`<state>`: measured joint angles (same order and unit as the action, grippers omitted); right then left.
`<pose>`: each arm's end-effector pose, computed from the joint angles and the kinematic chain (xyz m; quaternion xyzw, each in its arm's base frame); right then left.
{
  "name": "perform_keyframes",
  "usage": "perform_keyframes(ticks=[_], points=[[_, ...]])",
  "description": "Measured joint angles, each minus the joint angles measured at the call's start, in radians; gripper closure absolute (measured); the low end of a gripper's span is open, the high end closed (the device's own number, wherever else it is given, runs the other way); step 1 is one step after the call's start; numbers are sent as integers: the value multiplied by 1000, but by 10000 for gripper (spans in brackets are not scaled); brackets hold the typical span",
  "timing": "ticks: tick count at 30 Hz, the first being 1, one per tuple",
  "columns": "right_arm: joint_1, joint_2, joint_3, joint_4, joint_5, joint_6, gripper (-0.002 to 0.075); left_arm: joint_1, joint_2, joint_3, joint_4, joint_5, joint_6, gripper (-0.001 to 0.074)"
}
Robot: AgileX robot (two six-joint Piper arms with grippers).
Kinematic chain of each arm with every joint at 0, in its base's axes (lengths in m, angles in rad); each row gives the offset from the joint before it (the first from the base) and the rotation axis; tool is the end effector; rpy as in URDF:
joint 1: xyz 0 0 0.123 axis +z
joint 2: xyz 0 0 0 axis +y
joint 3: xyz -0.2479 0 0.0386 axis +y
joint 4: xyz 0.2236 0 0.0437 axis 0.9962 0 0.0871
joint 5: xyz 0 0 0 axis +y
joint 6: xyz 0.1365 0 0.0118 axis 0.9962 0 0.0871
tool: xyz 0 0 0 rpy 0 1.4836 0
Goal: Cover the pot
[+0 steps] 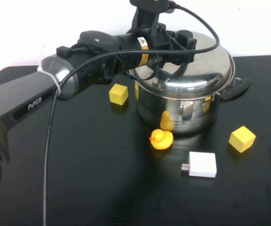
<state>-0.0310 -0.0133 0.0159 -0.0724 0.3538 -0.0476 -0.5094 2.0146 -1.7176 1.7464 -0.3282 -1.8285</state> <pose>0.1072 -0.0068 0.1650 -0.0260 0.7949 -0.0543 0.6038 0.4094 -0.2784 0.2721 0.2653 0.7455 -0.2940 0.5361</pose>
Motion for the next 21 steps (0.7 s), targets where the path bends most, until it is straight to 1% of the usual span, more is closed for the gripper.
perform_keyframes(ticks=[2, 6, 9, 13, 16, 21], points=[[0, 0, 0, 0, 0, 5, 728, 0, -7, 2, 6, 10, 0, 275], [0, 0, 0, 0, 0, 6, 728, 0, -54, 6, 10, 44, 27, 268], [0, 0, 0, 0, 0, 6, 728, 0, -112, 6, 10, 54, 71, 292], [0, 0, 0, 0, 0, 8, 728, 0, -189, 6, 11, 81, 128, 345], [0, 0, 0, 0, 0, 8, 728, -2, -240, 6, 11, 168, 181, 382], [0, 0, 0, 0, 0, 8, 728, -2, -350, 6, -6, 419, 290, 434]])
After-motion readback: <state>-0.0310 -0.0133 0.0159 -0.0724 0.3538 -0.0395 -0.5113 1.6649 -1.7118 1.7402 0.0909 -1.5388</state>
